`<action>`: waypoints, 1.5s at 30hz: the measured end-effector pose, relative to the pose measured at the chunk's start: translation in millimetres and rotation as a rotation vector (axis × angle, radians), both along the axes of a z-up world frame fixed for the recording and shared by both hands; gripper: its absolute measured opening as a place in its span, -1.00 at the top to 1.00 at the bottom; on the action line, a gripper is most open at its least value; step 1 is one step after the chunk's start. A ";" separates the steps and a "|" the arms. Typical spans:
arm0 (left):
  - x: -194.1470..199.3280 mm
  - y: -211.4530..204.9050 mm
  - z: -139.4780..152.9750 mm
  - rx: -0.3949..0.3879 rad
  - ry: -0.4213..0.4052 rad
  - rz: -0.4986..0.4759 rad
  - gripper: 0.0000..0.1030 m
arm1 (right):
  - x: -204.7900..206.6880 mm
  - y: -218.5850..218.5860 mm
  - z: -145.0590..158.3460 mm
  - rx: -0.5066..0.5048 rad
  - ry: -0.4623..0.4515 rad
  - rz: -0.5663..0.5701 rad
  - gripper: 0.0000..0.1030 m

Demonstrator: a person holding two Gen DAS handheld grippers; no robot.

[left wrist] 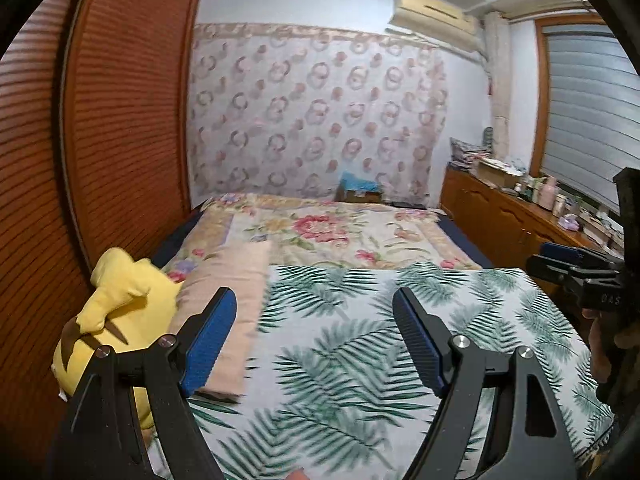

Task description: Fold small clothes

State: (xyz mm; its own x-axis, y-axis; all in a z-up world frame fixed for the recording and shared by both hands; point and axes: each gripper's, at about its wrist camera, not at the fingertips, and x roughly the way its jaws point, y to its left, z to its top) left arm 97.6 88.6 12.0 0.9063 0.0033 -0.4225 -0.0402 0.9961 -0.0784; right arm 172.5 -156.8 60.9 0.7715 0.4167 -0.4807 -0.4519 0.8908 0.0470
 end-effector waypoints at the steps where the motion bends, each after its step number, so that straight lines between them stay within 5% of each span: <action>1: -2.5 -7.0 2.4 0.006 -0.003 -0.011 -0.58 | -12.2 -4.4 2.5 0.005 -0.011 -0.021 -0.64; 11: -34.3 -61.2 29.3 0.033 -0.045 -0.083 -0.58 | -119.5 -19.4 13.8 0.065 -0.101 -0.137 -0.64; 20: -62.0 -80.6 37.3 0.042 -0.048 -0.070 -0.58 | -169.9 -13.5 3.0 0.100 -0.145 -0.179 -0.64; 45: -70.1 -83.8 37.9 0.055 -0.056 -0.046 -0.60 | -162.7 -17.4 -2.1 0.102 -0.149 -0.188 -0.64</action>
